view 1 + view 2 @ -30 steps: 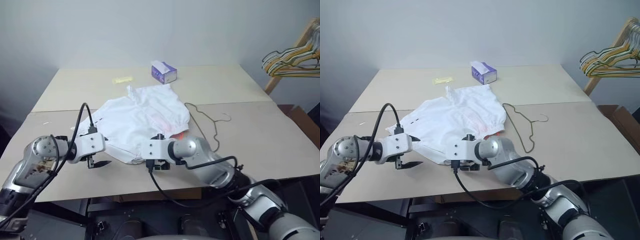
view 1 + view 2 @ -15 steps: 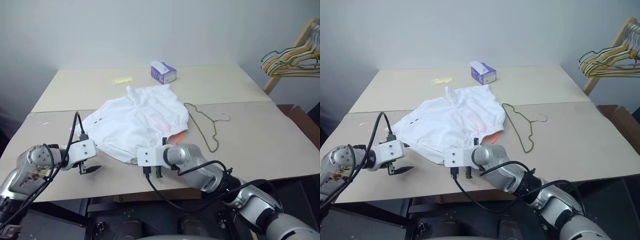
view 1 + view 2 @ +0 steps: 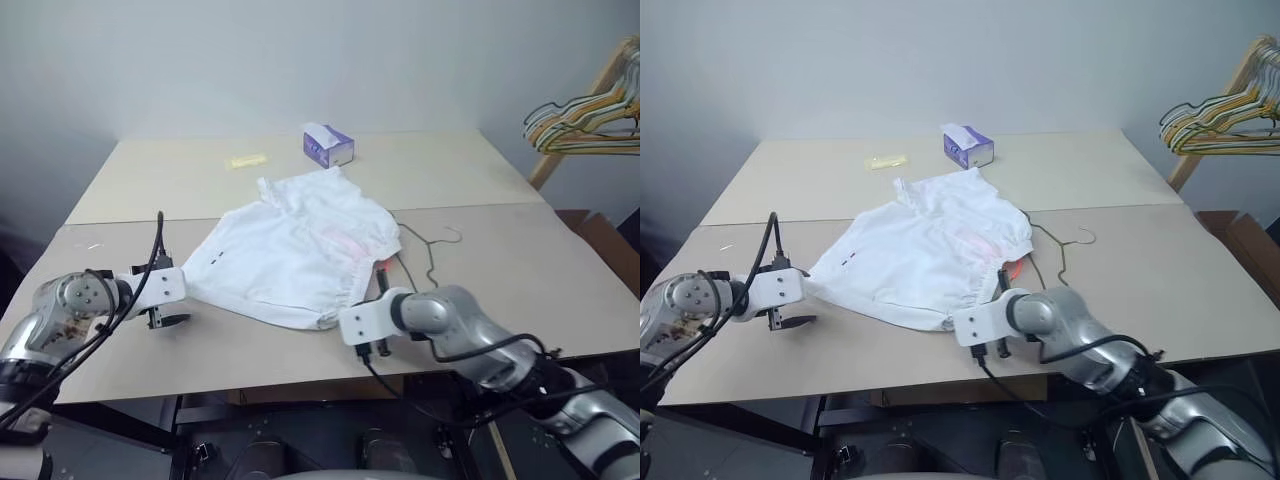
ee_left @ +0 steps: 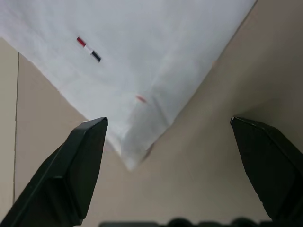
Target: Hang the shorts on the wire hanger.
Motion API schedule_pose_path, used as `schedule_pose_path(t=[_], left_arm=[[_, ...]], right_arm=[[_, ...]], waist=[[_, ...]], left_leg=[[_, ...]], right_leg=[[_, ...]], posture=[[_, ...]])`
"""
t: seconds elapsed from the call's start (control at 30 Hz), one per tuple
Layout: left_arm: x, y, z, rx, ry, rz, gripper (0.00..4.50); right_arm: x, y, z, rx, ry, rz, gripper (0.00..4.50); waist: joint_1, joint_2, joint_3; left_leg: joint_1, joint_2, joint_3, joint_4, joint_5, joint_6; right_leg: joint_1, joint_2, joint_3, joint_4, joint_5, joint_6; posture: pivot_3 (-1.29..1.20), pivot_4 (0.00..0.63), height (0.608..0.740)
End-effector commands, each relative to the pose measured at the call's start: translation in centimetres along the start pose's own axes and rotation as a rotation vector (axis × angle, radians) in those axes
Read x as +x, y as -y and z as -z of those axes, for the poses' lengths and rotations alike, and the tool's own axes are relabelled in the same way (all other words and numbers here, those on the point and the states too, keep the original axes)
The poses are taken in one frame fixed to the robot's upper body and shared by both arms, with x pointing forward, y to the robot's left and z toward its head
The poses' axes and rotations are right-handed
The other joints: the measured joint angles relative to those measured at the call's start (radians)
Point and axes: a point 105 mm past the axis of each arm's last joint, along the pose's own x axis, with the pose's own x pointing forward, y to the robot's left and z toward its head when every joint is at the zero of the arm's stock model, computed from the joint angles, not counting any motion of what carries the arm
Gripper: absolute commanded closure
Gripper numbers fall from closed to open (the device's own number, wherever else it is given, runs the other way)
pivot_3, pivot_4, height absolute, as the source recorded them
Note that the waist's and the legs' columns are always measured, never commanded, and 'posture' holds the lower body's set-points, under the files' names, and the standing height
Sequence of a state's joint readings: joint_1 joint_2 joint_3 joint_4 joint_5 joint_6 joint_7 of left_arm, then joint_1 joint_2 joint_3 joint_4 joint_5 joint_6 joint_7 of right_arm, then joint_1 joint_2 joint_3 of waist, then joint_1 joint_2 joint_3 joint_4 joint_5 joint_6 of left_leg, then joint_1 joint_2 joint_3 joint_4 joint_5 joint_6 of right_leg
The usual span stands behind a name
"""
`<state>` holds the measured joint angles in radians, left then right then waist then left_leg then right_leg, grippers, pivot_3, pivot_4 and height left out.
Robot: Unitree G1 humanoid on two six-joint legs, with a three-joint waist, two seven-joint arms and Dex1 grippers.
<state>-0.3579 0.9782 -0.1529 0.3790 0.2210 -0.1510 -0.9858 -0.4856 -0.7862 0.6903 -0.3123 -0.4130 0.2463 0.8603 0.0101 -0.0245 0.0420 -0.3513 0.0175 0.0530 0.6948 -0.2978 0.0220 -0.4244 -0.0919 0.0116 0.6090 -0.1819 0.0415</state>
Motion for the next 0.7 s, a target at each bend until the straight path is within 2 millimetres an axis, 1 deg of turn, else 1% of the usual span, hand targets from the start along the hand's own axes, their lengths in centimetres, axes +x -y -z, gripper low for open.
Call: schedule_pose_path(t=[0.03,0.17,0.23,0.3,0.5,0.57,0.63,0.7], left_arm=[[1.0,-0.1,-0.6,-0.007,0.035,0.031,0.00],[2.1,0.1,-0.9,-0.072,0.078,0.090,0.00],[2.5,0.7,-0.4,-0.069,0.057,0.150,0.41],[2.5,1.1,0.1,-0.068,0.040,0.184,0.95],[2.2,1.1,0.0,-0.072,0.051,0.215,3.05],[2.0,1.1,0.0,-0.067,0.044,0.219,3.68],[1.8,0.9,0.1,-0.058,0.031,0.208,4.43],[1.5,0.5,0.1,-0.037,0.020,0.178,4.48]], right_arm=[[-1.0,1.5,0.7,-0.014,0.012,0.068,4.48],[-1.0,1.7,1.1,0.002,0.014,0.085,4.48],[-0.9,1.9,1.2,0.004,0.009,0.094,4.50],[-0.9,2.1,1.3,0.015,0.006,0.105,4.50],[-0.6,2.2,1.7,0.030,-0.019,0.116,4.50],[-0.5,2.2,1.8,0.041,-0.025,0.119,4.50],[-0.3,2.4,2.0,0.063,-0.045,0.131,4.50],[0.0,2.9,2.4,0.105,-0.077,0.160,4.50]], waist=[[-0.001,0.000,0.000],[0.002,0.000,-0.001],[0.004,0.001,-0.001],[0.003,0.001,-0.002],[0.001,0.002,-0.003],[0.001,0.002,-0.003],[0.000,0.002,-0.003],[-0.002,0.002,-0.003]], left_leg=[[0.000,0.000,0.000,0.000,0.000,0.000],[0.000,0.000,0.000,0.000,0.000,0.000],[0.000,-0.001,0.000,0.001,0.000,0.000],[0.000,-0.001,0.000,0.001,0.000,0.000],[0.001,-0.001,0.000,0.001,0.000,0.000],[0.001,-0.001,0.000,0.001,0.000,0.000],[0.001,0.000,0.000,0.001,0.000,0.000],[0.000,0.000,0.000,0.001,0.000,0.000]], right_leg=[[0.000,0.000,0.000,0.000,0.000,0.000],[0.001,0.000,0.000,0.000,0.001,-0.002],[0.001,0.000,0.000,0.000,0.001,-0.002],[0.001,-0.001,0.000,0.000,0.001,-0.002],[0.002,0.000,0.001,0.001,0.001,-0.002],[0.002,0.000,0.001,0.001,0.001,-0.001],[0.001,0.000,0.001,0.001,0.001,-0.002],[0.001,0.000,0.001,0.001,0.001,-0.002]], posture=[[0.04,0.000,0.740],[0.03,0.000,0.740],[0.03,0.000,0.740],[0.03,0.000,0.740],[0.03,0.000,0.740],[0.03,0.000,0.740],[0.03,0.000,0.740],[0.03,0.000,0.740]])
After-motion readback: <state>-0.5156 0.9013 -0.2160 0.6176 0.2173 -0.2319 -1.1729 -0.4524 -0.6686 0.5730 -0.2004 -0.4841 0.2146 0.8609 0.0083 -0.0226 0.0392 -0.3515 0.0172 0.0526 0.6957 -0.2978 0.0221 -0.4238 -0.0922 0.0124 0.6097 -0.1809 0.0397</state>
